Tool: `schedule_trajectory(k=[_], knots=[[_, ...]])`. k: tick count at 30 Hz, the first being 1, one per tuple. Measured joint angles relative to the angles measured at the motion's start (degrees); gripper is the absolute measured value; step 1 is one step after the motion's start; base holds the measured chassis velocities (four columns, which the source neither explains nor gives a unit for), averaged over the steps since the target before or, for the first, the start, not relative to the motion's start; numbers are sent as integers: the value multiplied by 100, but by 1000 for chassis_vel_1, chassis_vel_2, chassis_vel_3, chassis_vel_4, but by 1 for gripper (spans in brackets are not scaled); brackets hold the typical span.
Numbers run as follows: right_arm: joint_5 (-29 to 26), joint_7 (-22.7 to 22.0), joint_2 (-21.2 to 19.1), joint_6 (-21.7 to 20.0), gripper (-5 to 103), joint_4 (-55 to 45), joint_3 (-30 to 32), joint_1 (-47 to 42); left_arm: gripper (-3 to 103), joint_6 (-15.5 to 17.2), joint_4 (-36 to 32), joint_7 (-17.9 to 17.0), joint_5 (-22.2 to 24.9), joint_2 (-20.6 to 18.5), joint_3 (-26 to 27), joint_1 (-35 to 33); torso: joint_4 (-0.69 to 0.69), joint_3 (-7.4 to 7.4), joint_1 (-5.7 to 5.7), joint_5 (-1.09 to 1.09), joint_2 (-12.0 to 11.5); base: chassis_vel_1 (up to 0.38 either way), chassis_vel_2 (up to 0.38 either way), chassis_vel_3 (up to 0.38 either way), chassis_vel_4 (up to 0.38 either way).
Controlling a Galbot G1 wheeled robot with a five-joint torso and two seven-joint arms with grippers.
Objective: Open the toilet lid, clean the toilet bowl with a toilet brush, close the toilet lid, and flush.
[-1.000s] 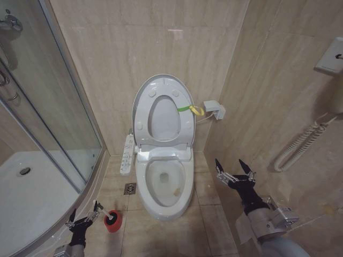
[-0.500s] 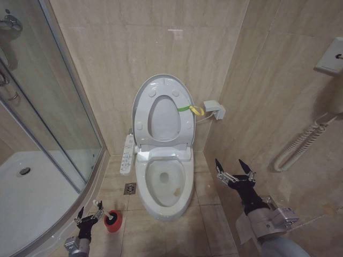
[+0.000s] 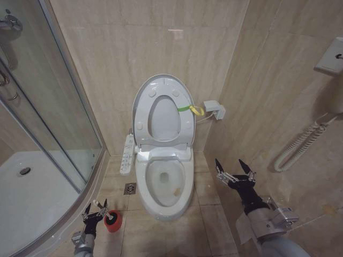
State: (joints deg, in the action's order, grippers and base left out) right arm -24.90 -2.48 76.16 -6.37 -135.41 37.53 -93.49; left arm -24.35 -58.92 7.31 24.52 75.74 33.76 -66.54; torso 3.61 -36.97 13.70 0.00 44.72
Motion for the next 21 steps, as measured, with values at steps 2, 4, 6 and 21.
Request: schedule_trajectory(k=[2, 4, 6, 21], knots=[[0, 0, 0, 0, 100, 0, 0, 0, 83, -7, 85, 13, -35, 20, -7, 48, 0, 0, 0, 0, 0, 0, 0, 0, 0], [0, 0, 0, 0, 100, 0, 0, 0, 83, -16, 122, 23, -46, 22, -7, 66, 0, 0, 0, 0, 0, 0, 0, 0, 0], [0, 0, 0, 0, 100, 0, 0, 0, 83, -56, 210, 56, -98, 26, 15, 107, 0, 0, 0, 0, 0, 0, 0, 0, 0], [0, 0, 0, 0, 100, 0, 0, 0, 29, -165, 416, 164, -244, 41, 215, 199, 0, 0, 0, 0, 0, 0, 0, 0, 0]])
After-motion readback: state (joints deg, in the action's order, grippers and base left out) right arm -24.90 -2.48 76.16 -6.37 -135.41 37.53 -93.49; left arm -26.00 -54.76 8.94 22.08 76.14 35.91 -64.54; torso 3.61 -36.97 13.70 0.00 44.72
